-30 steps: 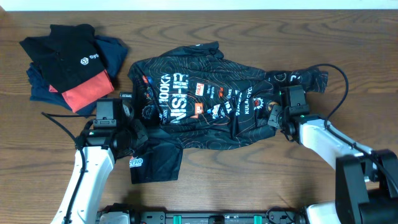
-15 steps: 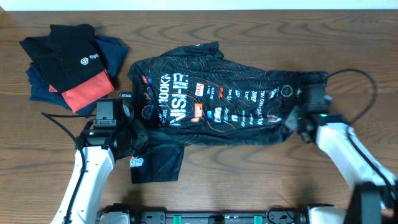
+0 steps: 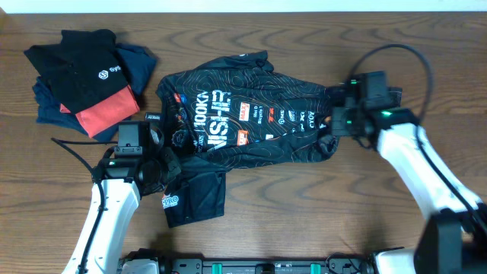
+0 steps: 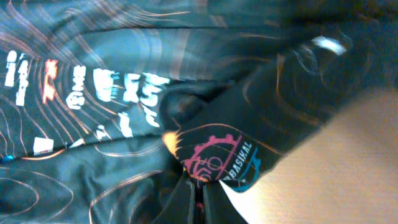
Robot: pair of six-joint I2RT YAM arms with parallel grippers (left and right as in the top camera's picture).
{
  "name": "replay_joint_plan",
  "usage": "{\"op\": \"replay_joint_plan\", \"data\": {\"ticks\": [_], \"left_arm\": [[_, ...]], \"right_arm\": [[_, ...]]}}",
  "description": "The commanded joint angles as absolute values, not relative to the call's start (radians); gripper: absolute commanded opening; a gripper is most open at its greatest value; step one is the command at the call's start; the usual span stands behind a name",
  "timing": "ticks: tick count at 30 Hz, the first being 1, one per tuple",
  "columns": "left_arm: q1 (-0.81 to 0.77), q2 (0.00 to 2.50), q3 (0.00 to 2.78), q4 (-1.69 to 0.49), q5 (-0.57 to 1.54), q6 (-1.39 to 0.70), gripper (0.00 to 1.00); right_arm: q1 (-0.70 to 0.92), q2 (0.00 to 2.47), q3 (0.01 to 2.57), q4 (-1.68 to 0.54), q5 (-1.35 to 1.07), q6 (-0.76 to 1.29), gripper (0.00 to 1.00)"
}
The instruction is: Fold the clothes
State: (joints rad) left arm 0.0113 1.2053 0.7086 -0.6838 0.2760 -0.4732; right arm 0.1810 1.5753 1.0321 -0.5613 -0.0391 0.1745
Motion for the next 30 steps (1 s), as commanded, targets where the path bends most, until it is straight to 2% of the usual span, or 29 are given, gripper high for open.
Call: {"op": "replay_joint_plan", "data": {"ticks": [1,3,8,10,12,14,19,30], "left_arm": [[0.015,1.208,0.726,-0.692,0.257,-0.464,0.06],[0.015,1.208,0.726,-0.691,0.256,-0.464,0.06],[0.015,1.208,0.726,-0.691,0.255,-0.463,0.06],[0.015,1.208,0.726,-0.691,0.244,-0.464,0.06],[0.015,1.208,0.726,-0.691,0.237,-0.463,0.06],[0.015,1.208,0.726,-0.691,0.237,-0.464,0.06],[0.015,1.208,0.726,-0.691,0.237,-0.464,0.06],[0.015,1.208,0.726,-0.691,0.237,-0.464,0.06]], "right_arm": [[0.229,1.636,1.030,-0.482,-0.088,0.072,0.06],[0.244,1.669,1.030,-0.412,-0.107,0.072,0.09],[0.260,1.738,1.030,-0.266,-0.243,0.072,0.26],[0.260,1.750,1.030,-0.259,-0.316,0.057,0.35],[0.260,1.753,1.030,-0.282,-0.372,0.001,0.39],[0.257,1.745,1.030,-0.324,-0.286,-0.001,0.37],[0.248,1.710,1.030,-0.437,0.018,0.212,0.39],[0.255,1.728,1.007,-0.488,0.002,0.250,0.37]]}}
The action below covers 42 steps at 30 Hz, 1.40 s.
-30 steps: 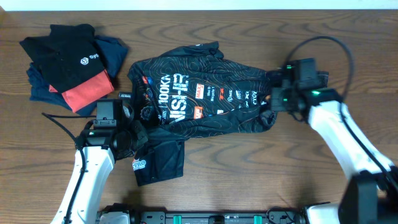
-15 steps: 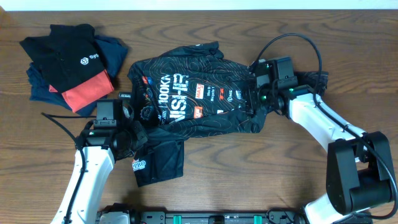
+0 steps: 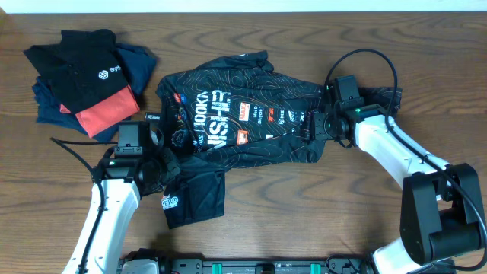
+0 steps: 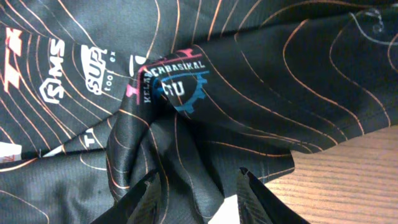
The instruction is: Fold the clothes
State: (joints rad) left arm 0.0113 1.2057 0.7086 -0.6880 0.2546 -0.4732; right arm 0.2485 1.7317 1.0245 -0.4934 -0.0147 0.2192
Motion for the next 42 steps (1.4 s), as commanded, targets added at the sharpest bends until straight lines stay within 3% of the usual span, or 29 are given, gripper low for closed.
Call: {"op": "replay_joint_plan", "data": {"ticks": [1,5,9,12,13,16,23,30,37,42], "left_arm": [[0.015,1.208,0.726,-0.691,0.238,-0.464,0.06],[0.015,1.208,0.726,-0.691,0.238,-0.464,0.06],[0.015,1.208,0.726,-0.692,0.238,-0.464,0.06],[0.015,1.208,0.726,-0.692,0.238,-0.464,0.06],[0.015,1.208,0.726,-0.692,0.238,-0.464,0.06],[0.015,1.208,0.726,-0.692,0.238,-0.464,0.06],[0.015,1.208,0.726,-0.692,0.238,-0.464,0.06],[0.015,1.208,0.726,-0.691,0.238,-0.464,0.06],[0.015,1.208,0.726,-0.691,0.237,-0.463,0.06],[0.015,1.208,0.726,-0.692,0.237,-0.463,0.06]], "right_arm": [[0.256,1.734,1.005,-0.485,-0.009,0.250,0.36],[0.256,1.760,1.004,-0.473,-0.086,0.249,0.37],[0.256,1.768,1.004,-0.451,-0.105,0.247,0.28],[0.256,1.768,1.004,-0.445,-0.105,0.246,0.27],[0.255,1.768,1.004,-0.445,-0.105,0.246,0.24],[0.255,1.769,1.004,-0.447,-0.105,0.246,0.01],[0.253,1.753,1.010,-0.510,-0.015,0.329,0.01],[0.194,1.562,1.017,-1.024,0.316,0.799,0.01],[0.176,1.479,1.017,-1.260,0.336,0.785,0.01],[0.177,1.480,1.017,-1.282,0.226,0.748,0.13]]}}
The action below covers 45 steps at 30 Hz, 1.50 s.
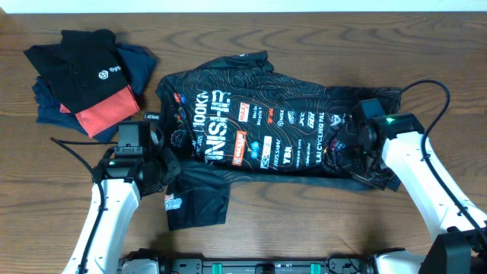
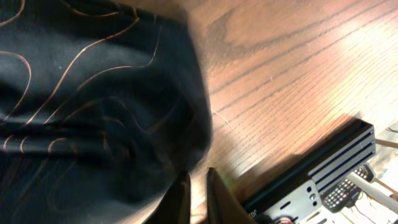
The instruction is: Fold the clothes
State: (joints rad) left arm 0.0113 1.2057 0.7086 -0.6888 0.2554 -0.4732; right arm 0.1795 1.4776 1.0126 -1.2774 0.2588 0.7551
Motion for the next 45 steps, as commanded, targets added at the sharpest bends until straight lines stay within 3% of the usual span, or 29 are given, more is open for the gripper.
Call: {"op": "replay_joint_plan", "data": {"ticks": [1,3,5,7,16,18,20,31,45], "left_arm": [[0.015,1.208,0.726,-0.692,0.237,-0.461,0.06],[0.015,1.208,0.726,-0.692,0.235,-0.440,0.06],[0.015,1.208,0.726,-0.696,0.208,-0.438,0.06],[0.015,1.208,0.726,-0.699,0.187,-0.437,0.06],[0.030,1.208,0.726,-0.693,0.138,-0.442,0.06],[0.030,1.208,0.726,-0.699,0.138,-0.442,0.06],[0.030,1.208,0.726,-0.703,0.138,-0.442,0.06],[0.030,1.208,0.726,-0.706,0.138,-0.442,0.06],[0.030,1.208,0.726,-0.706,0.138,-0.442,0.06]], "right_arm": [[0.177,1.480,1.017,-1.282,0.219,0.734,0.16],[0.176,1.479,1.017,-1.282,0.241,0.733,0.22],[0.168,1.479,1.017,-1.266,0.271,0.756,0.35],[0.155,1.479,1.017,-1.243,0.273,0.762,0.40],[0.122,1.480,0.925,-1.148,0.194,0.797,0.45],[0.122,1.479,0.868,-1.095,0.181,0.830,0.66],[0.113,1.479,0.808,-1.018,0.160,0.835,0.74],[-0.078,1.480,0.665,-0.830,0.163,0.854,0.74],[-0.089,1.480,0.586,-0.629,-0.004,0.743,0.77]]}}
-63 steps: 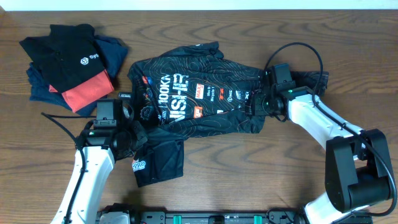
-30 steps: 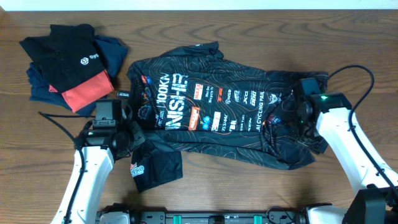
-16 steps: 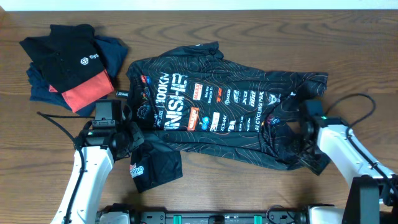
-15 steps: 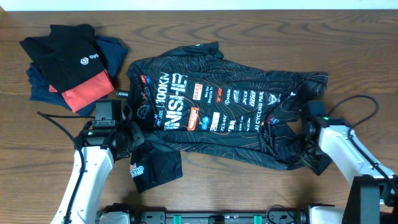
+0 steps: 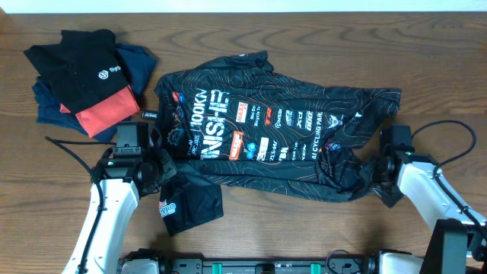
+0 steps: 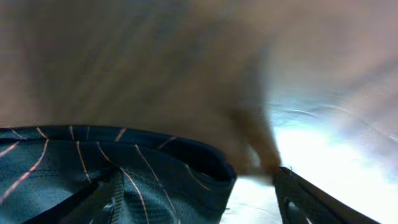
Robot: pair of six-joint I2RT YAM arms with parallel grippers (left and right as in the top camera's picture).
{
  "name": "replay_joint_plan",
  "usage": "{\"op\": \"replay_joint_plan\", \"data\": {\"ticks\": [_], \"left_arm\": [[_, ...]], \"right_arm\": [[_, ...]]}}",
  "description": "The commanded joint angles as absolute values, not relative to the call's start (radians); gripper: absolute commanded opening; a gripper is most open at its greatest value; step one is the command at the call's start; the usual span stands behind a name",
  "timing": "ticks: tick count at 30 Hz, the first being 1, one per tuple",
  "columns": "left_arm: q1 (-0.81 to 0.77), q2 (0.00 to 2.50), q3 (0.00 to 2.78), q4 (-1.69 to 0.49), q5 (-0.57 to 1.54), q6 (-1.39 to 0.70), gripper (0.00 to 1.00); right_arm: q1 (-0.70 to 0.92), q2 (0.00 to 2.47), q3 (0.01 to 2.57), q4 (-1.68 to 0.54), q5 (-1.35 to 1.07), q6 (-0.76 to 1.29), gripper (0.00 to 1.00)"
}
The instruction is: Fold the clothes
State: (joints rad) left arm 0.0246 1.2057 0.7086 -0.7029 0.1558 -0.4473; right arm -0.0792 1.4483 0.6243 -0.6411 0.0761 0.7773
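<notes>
A black cycling jersey (image 5: 274, 129) with white and orange logos lies spread across the middle of the table, collar to the left. My left gripper (image 5: 166, 171) sits at its lower left, where a sleeve (image 5: 192, 205) bunches below it; it looks shut on the cloth. My right gripper (image 5: 373, 169) is at the jersey's lower right corner. In the right wrist view the right gripper (image 6: 193, 199) stands open, its fingers wide apart. The jersey's hem (image 6: 93, 162) drapes over the left finger, and the rest of that view is blurred.
A pile of dark clothes with a red-orange panel (image 5: 84, 72) lies at the far left. A black cable (image 5: 456, 137) loops beside the right arm. Bare wooden table (image 5: 304, 228) shows in front of the jersey.
My right gripper was shut on the jersey's right hem. Now it is open, slightly further right and nearer the front edge. The jersey's lower right corner lies drawn out further.
At first the jersey's right half was doubled over toward the middle, with my right gripper shut on it. Then the gripper was open over the bunched cloth. Later it was shut on the hem with the jersey stretched out rightward. Now it is open. The left gripper stayed put.
</notes>
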Motion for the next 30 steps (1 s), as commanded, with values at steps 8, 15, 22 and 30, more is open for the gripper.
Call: {"op": "replay_joint_plan", "data": {"ticks": [8,15,22,30], "left_arm": [[0.030,1.208,0.726,-0.707,0.138,-0.442,0.06],[0.030,1.208,0.726,-0.707,0.138,-0.442,0.06],[0.028,1.192,0.734,-0.711,0.176,-0.416,0.06],[0.027,1.080,0.962,-0.833,0.303,-0.275,0.06]], "right_arm": [[-0.089,1.480,0.586,-0.609,0.080,0.756,0.38],[-0.089,1.480,0.586,-0.579,0.074,0.762,0.01],[-0.096,1.453,0.611,-0.599,0.007,0.715,0.01],[-0.164,1.277,0.939,-0.863,-0.017,0.486,0.01]]}}
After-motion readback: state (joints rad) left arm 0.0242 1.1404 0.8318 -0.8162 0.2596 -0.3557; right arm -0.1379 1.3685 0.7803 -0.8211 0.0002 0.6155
